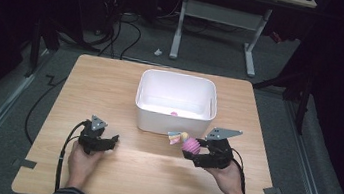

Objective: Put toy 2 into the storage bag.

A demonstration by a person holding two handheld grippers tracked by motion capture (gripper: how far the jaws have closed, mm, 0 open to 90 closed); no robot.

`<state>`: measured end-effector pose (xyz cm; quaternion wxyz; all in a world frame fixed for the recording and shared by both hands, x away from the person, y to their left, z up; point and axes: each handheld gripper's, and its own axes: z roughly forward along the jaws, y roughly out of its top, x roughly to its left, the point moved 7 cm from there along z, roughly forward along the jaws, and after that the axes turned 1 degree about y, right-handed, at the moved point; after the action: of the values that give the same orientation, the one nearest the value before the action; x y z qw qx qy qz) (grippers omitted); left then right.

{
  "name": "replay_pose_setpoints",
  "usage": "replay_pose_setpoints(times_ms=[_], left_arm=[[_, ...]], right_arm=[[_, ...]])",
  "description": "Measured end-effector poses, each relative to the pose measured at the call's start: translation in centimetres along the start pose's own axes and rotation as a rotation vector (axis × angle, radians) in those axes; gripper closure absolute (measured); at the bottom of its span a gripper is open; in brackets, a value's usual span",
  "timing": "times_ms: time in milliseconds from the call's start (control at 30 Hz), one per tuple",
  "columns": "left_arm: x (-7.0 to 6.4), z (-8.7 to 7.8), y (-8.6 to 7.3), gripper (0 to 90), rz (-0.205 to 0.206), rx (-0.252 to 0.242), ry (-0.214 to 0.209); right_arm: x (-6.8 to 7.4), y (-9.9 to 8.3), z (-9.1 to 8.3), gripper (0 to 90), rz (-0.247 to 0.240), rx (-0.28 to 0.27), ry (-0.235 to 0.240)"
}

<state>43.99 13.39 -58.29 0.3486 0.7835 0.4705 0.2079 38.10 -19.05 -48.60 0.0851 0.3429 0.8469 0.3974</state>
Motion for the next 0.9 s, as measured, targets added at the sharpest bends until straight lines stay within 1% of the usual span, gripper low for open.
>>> replay_pose_setpoints(times_ms=[33,67,167,233,300,367,433,567,733,767,800,900], left_arm=[[0.0,0.0,0.0,27.8,0.000,0.000,0.000],[0.0,0.0,0.0,27.6,0.002,0.000,0.000],[0.0,0.0,0.0,27.6,0.003,0.001,0.000],[0.0,0.0,0.0,27.5,0.003,0.001,0.000],[0.0,0.0,0.0,27.5,0.002,0.001,0.000],[0.0,0.0,0.0,27.8,0.000,0.000,-0.001],[0.0,0.0,0.0,28.0,0.000,0.000,0.000],[0.0,0.0,0.0,28.1,-0.001,0.000,-0.001],[0.0,0.0,0.0,28.1,-0.001,0.000,-0.001],[0.0,0.0,0.0,28.1,-0.001,0.000,-0.001],[0.0,0.0,0.0,28.1,-0.001,0.000,-0.001],[0.0,0.0,0.0,28.2,-0.001,0.000,-0.001]], right_arm=[[-0.2,0.0,-0.2,34.8,-0.004,0.009,-0.022],[-0.3,0.0,-0.3,34.8,-0.013,0.011,-0.033],[-0.4,0.3,-1.3,34.8,-0.026,0.001,-0.043],[-0.5,0.7,-2.2,34.8,-0.039,-0.003,-0.058],[-0.7,1.3,-3.1,34.8,-0.050,-0.006,-0.079],[-0.8,1.8,-3.9,34.8,-0.072,-0.008,-0.107],[-1.0,2.2,-4.5,34.8,-0.075,-0.015,-0.101],[-1.3,3.0,-5.4,34.9,-0.076,-0.022,-0.108],[-1.4,4.8,-7.0,34.9,-0.074,-0.063,-0.090],[-1.4,4.8,-7.0,34.9,-0.074,-0.063,-0.090],[-1.7,5.6,-7.5,34.9,-0.073,-0.074,-0.095],[-2.4,6.5,-7.9,34.8,-0.067,-0.077,-0.109]])
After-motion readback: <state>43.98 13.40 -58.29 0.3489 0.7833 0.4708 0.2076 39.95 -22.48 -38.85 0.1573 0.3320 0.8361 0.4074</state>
